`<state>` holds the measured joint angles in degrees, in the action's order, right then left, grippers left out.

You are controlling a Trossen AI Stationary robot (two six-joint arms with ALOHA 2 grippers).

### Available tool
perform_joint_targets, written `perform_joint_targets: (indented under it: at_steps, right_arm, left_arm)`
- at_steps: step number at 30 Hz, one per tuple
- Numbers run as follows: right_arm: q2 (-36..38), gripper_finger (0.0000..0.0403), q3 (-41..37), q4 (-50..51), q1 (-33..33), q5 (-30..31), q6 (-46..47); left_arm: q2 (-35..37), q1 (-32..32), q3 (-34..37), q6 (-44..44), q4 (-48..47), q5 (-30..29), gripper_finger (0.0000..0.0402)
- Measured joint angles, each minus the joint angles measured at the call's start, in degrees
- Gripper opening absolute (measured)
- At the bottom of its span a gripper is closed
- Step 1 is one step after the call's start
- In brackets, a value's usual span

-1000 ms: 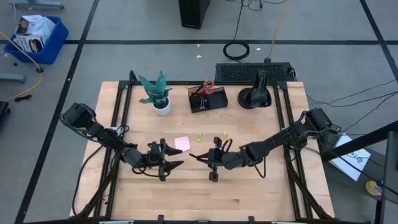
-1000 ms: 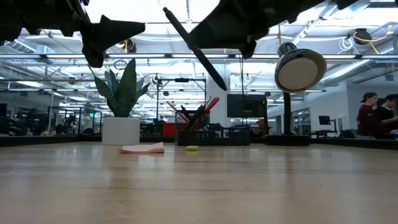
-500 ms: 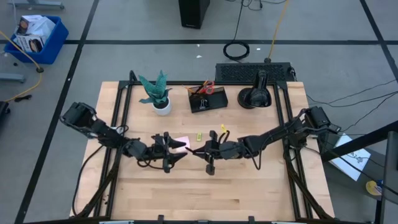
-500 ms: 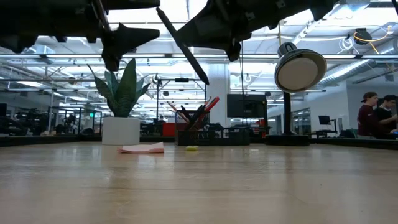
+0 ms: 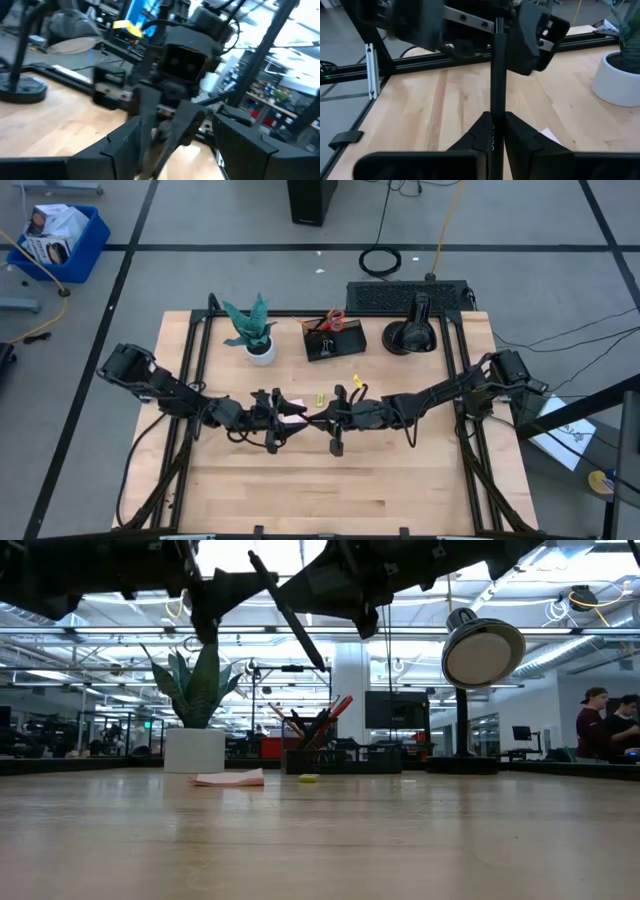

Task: Pick and place office supplies into organizer
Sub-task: Put the black pen into the black mesh desk organizer

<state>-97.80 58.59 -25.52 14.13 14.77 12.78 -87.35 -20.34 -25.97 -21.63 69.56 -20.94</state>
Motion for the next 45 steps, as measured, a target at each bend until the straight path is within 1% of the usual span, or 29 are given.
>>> perform_joint_targets:
  at_steps: [4, 8, 10, 12, 18, 29, 32, 36, 40, 42, 45]
  right_arm:
    - [0.0, 0.0028, 0.0, -0.22, 0.04, 0.01, 0.0]
    - [0.0, 0.0025, 0.0, -0.3, 0.07, 0.0, -0.44]
    - [0.0, 0.0026, 0.0, -0.26, 0.07, 0.01, -0.44]
    - [0.0, 0.0029, 0.0, -0.17, 0.07, -0.01, -0.44]
    - [0.0, 0.0027, 0.0, -0.46, 0.09, 0.02, -0.27]
    - [0.0, 0.0032, 0.0, -0.27, 0.2, -0.03, -0.09]
    - [0.04, 0.0041, 0.04, 1.07, 0.28, -1.82, 0.04]
    - [0.07, 0.0059, -0.28, 2.54, 0.67, -3.86, -0.17]
    - [0.04, 0.0079, -1.64, 2.35, 1.01, -4.26, 0.01]
    - [0.04, 0.0085, -2.98, 2.11, 0.98, -4.46, 1.52]
    - [0.02, 0.0093, -5.78, 2.58, 1.3, -5.72, 4.14]
  left_arm:
    - [0.0, 0.09, -2.92, 0.33, -5.42, 0.58, 0.0238]
    - [0.0, 0.09, -4.42, -0.34, -12.83, 0.08, 0.0202]
    - [0.03, 0.09, -4.46, -1.83, -14.09, -0.72, 0.0182]
    - [0.04, 0.09, -4.46, -2.52, -14.76, -1.95, 0.0161]
    - [0.04, 0.02, -4.46, -2.03, -13.83, -2.55, 0.0109]
    - [0.04, 0.02, -4.46, -1.39, -14.17, -3.09, 0.0053]
    - [0.02, 0.02, -4.46, -0.98, -14.43, -3.05, 0.0036]
    - [-0.02, -0.05, -4.44, 0.03, -14.08, -2.64, 0.0026]
    - [0.0, -0.03, -4.44, 0.2, -13.74, -2.67, 0.0037]
    - [0.0, 0.03, -4.44, 0.35, -13.52, -3.14, 0.0044]
    - [0.0, 0.11, -4.44, 0.9, -12.07, -3.58, 0.0043]
